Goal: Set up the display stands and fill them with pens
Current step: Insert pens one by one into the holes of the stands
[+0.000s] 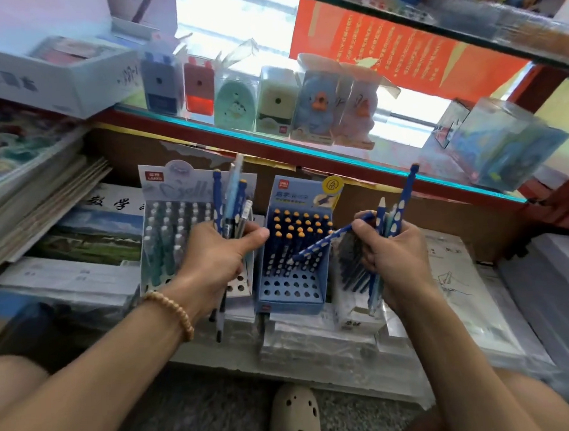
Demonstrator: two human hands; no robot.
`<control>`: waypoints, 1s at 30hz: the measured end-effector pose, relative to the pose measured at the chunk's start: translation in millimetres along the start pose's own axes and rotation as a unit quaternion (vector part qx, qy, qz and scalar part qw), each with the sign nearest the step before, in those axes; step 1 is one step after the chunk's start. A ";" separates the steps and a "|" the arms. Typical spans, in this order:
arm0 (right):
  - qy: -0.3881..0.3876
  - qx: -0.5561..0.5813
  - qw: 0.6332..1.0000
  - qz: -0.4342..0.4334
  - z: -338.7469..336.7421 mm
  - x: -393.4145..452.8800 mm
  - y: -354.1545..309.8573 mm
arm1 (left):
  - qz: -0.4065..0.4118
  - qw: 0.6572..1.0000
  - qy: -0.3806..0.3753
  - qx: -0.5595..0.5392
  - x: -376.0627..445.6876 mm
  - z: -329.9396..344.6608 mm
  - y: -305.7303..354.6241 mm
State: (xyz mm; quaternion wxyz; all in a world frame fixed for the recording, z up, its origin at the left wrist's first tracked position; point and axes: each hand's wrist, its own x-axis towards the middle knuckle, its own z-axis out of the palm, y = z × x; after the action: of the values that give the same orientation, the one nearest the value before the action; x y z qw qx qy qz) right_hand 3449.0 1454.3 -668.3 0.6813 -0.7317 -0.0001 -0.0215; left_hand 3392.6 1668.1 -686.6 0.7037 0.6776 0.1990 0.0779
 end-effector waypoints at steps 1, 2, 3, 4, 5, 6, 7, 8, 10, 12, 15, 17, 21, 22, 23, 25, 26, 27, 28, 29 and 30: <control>0.005 -0.046 0.999 -0.009 1.1 0.5 3.6 | -0.001 1.000 0.000 -0.009 1.9 -3.7 1.4; 0.008 -0.085 0.996 -0.016 2.5 0.6 7.8 | 0.000 1.000 -0.006 -0.017 2.6 -6.1 2.2; 0.012 -0.116 0.993 -0.021 4.0 0.7 11.9 | 0.001 1.000 -0.013 -0.022 2.3 -7.1 3.5; 0.016 -0.139 0.990 -0.026 5.7 1.1 15.5 | 0.006 1.000 -0.019 -0.023 2.2 -7.3 4.0; 0.017 -0.155 0.987 -0.030 7.6 1.8 18.7 | 0.010 0.999 -0.023 -0.025 2.0 -7.1 4.4; 0.014 -0.167 0.985 -0.034 10.3 2.7 21.0 | 0.013 0.999 -0.024 -0.028 2.5 -6.8 4.7; 0.011 -0.183 0.982 -0.039 13.0 3.8 23.0 | 0.015 0.999 -0.023 -0.032 3.2 -6.8 4.9; 0.010 -0.200 0.979 -0.046 15.5 5.4 24.9 | 0.018 0.999 -0.023 -0.035 4.4 -6.6 5.0; 0.011 -0.228 0.972 -0.054 19.6 7.9 28.8 | 0.022 0.999 -0.025 -0.039 5.8 -6.2 5.5; 0.017 -0.246 0.968 -0.055 21.2 11.0 32.1 | 0.025 0.998 -0.027 -0.044 6.4 -5.4 6.1; 0.029 -0.268 0.961 -0.060 21.5 16.6 33.1 | 0.030 0.998 -0.031 -0.049 6.3 -3.9 6.8; 0.032 -0.278 0.958 -0.062 23.5 18.8 34.9 | 0.033 0.998 -0.031 -0.046 5.8 -3.9 6.8; 0.005 -0.294 0.954 -0.052 30.7 21.1 39.8 | 0.032 0.998 -0.034 -0.041 5.1 -3.9 7.5; -0.002 -0.301 0.952 -0.053 32.5 21.4 40.0 | 0.031 0.998 -0.033 -0.040 4.8 -3.9 7.5; -0.009 -0.310 0.949 -0.056 33.9 21.3 38.7 | 0.030 0.998 -0.032 -0.040 4.7 -3.8 7.5; -0.021 -0.332 0.940 -0.070 37.3 20.8 37.1 | 0.028 0.998 -0.031 -0.039 4.4 -3.6 7.2; -0.022 -0.338 0.938 -0.075 38.9 20.1 37.2 | 0.027 0.998 -0.032 -0.041 4.2 -3.3 7.4; -0.021 -0.341 0.937 -0.077 40.4 18.9 37.8 | 0.027 0.998 -0.035 -0.043 4.0 -2.7 7.8; -0.022 -0.348 0.934 -0.077 41.6 18.2 39.2 | 0.027 0.998 -0.038 -0.044 3.9 -2.0 8.4; -0.028 -0.360 0.930 -0.076 43.4 17.2 40.6 | 0.028 0.998 -0.039 -0.043 3.9 -1.7 8.7; -0.037 -0.375 0.924 -0.071 44.7 16.2 42.9 | 0.028 0.998 -0.038 -0.042 4.0 -1.7 8.6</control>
State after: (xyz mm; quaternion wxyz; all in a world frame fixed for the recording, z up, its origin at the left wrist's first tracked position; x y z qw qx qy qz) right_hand 3467.9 1495.3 -713.7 0.3532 -0.9321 -0.0689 -0.0408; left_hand 3396.9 1671.8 -678.8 0.7364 0.6550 0.1497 0.0798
